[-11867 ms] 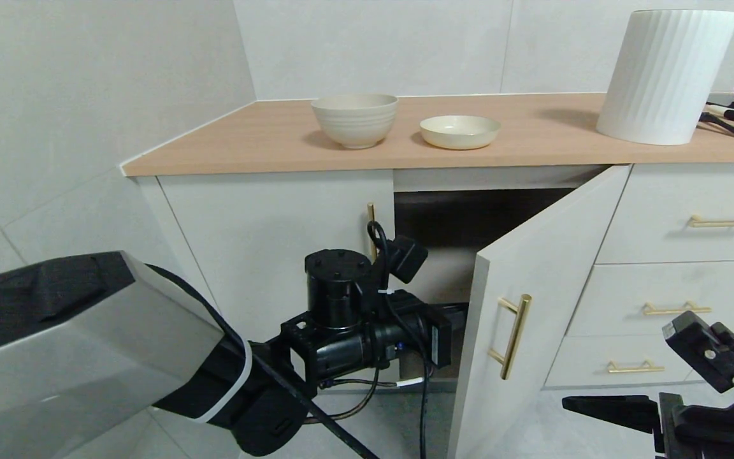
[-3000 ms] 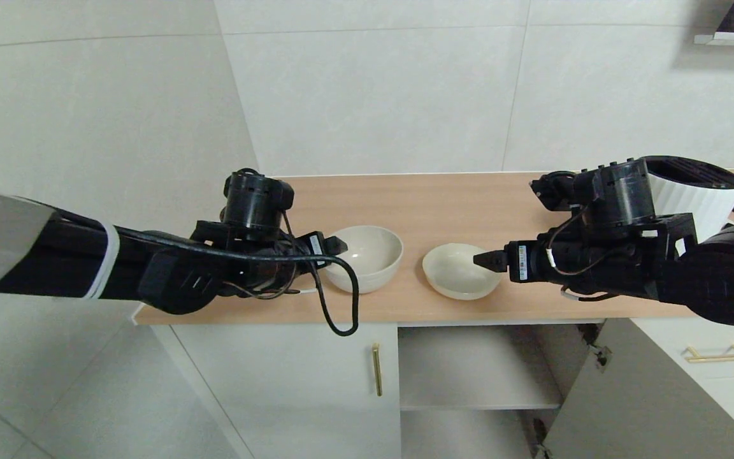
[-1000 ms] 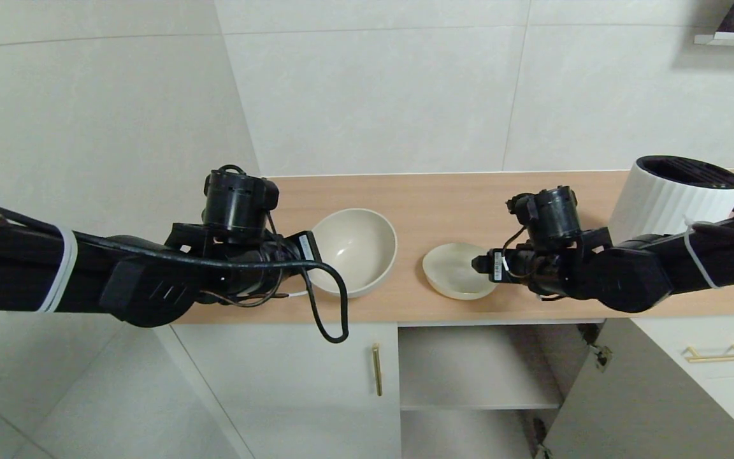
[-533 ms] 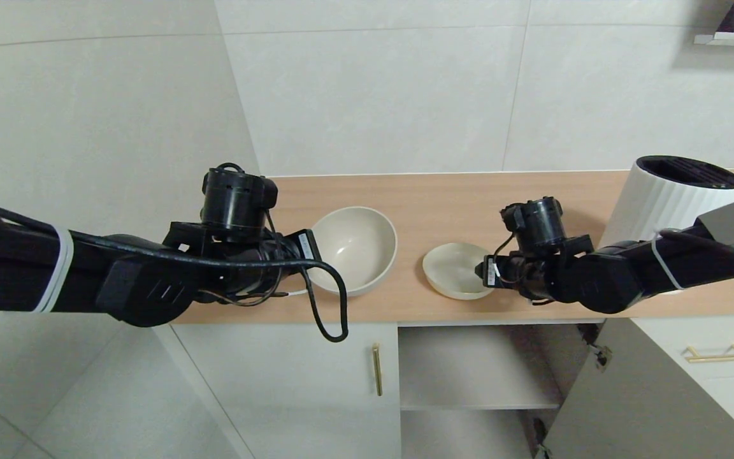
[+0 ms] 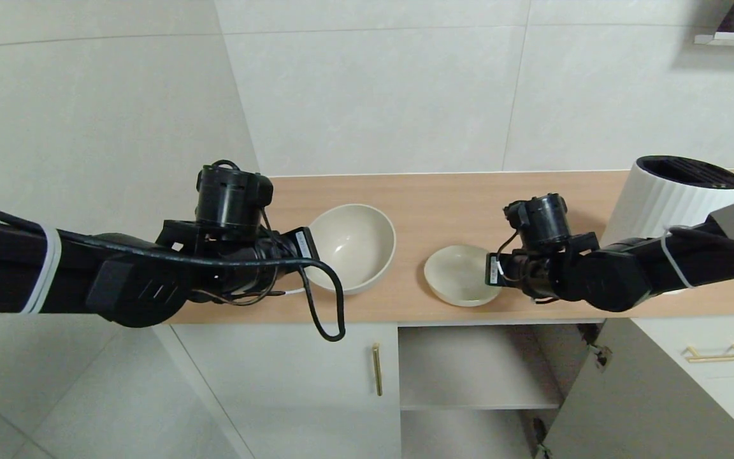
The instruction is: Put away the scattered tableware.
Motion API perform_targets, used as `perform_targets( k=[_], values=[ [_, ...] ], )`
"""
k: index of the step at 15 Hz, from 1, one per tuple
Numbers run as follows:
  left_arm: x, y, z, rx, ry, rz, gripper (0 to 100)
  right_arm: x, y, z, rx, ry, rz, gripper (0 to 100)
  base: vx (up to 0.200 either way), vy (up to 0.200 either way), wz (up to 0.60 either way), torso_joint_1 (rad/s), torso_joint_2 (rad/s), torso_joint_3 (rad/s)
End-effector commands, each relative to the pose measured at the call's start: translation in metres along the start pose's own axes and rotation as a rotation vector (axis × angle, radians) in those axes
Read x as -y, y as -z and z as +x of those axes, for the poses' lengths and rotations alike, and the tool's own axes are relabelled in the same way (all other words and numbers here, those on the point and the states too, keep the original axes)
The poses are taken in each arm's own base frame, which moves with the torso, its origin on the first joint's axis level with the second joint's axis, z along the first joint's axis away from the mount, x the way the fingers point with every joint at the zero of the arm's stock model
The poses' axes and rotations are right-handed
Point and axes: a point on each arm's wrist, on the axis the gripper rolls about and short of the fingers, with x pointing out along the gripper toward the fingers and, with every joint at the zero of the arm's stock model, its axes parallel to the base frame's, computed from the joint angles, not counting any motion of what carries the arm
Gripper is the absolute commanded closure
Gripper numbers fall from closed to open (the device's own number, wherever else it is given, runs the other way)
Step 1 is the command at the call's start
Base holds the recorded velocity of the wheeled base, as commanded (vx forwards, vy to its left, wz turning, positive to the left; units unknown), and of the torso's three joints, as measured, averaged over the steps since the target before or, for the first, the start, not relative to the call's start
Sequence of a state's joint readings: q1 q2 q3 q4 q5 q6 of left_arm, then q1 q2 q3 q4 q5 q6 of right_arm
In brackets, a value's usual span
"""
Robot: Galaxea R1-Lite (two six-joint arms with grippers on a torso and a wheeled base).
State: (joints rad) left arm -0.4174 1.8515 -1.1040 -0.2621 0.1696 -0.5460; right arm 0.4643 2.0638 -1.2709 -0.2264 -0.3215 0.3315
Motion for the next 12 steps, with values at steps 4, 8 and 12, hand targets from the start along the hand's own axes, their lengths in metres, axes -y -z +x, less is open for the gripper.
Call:
perform_targets(
  k=[4, 8, 12],
  values=[
    [-0.005, -0.004, -0.038, 0.031, 0.025, 0.001, 100, 0.015, -0.027, -0.072, 0.038, -0.142, 0.029, 100, 0.0, 0.0, 0.0, 0.0, 0.0, 0.0],
    [-0.02, 0.011, -0.07, -0.003, 0.039, 0.082, 100, 0.033, -0.018, -0.119, -0.014, -0.232, 0.022, 100, 0.0, 0.0, 0.0, 0.0, 0.0, 0.0],
    [-0.026, 0.02, -0.085, -0.038, 0.083, 0.122, 100, 0.045, -0.002, -0.132, -0.064, -0.247, 0.016, 100, 0.0, 0.0, 0.0, 0.0, 0.0, 0.0]
  ],
)
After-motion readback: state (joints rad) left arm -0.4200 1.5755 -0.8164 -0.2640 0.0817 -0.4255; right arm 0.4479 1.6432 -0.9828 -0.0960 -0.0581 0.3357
